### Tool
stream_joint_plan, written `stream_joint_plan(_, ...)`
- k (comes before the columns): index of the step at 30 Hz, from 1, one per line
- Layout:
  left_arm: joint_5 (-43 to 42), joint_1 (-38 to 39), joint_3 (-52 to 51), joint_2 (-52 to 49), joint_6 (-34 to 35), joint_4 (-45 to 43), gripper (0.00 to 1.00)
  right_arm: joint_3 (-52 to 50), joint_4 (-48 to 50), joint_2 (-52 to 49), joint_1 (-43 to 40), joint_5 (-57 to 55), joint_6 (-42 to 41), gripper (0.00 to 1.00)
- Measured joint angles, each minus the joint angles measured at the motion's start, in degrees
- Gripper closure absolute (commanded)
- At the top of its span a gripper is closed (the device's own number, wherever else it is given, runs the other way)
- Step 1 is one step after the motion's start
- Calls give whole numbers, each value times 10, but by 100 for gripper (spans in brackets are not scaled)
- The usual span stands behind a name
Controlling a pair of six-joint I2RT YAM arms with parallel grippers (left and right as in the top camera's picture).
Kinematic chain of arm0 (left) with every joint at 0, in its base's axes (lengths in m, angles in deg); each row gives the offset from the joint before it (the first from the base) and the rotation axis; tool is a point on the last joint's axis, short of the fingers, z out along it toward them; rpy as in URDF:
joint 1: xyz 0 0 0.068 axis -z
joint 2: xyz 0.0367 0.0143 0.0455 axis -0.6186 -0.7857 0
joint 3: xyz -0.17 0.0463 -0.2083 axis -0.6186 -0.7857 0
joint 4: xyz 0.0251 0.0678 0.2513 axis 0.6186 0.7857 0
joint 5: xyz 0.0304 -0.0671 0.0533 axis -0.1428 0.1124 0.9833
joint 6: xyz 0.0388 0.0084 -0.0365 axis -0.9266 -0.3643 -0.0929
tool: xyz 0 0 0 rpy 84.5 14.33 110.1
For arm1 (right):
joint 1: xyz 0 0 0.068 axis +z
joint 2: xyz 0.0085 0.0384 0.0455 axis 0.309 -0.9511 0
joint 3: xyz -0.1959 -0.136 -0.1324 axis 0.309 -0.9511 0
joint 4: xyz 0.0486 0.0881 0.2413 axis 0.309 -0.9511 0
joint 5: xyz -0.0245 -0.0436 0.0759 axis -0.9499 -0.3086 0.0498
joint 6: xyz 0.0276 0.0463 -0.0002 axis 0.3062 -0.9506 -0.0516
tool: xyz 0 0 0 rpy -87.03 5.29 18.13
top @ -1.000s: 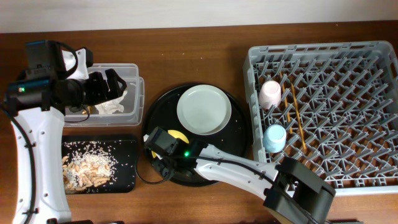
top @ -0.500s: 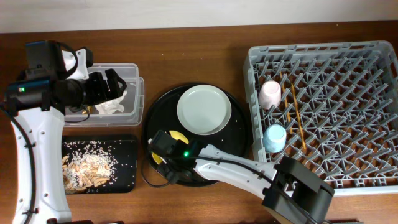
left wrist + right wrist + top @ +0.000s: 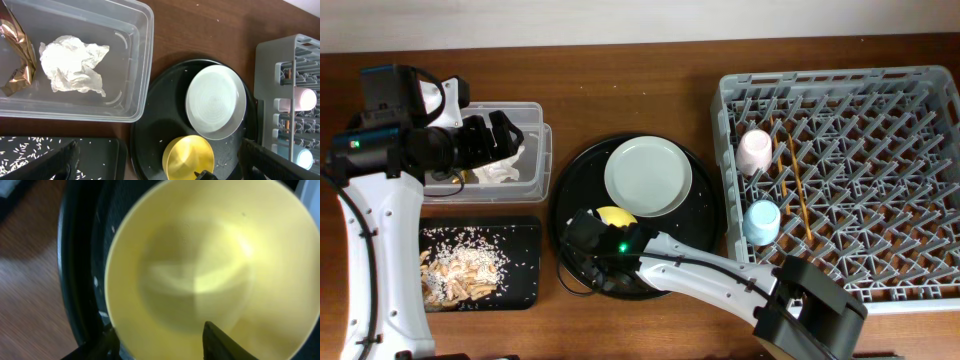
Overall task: Sort waste into correct bins and load items into the dishwasher rack
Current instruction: 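Move the right gripper to the yellow bowl and grasp its rim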
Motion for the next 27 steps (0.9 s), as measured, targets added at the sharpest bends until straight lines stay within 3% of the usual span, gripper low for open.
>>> stream_joint_plan(6,0,0,0,0,0,0,0,0,24,0,0,0,0,35)
stream_joint_plan(17,0,0,0,0,0,0,0,0,73,-17,0,27,0,54)
stream_joint_plan(18,0,0,0,0,0,0,0,0,75,-23,0,29,0,56)
stream_joint_plan(20,0,0,0,0,0,0,0,0,76,-31,0,31,-1,71)
stream_joint_plan(22,0,0,0,0,0,0,0,0,76,-35,0,33,-2,73)
stream_joint_plan(25,0,0,0,0,0,0,0,0,76,-36,0,42,-2,92)
stream_joint_plan(27,0,0,0,0,0,0,0,0,76,-36,0,48,0,96)
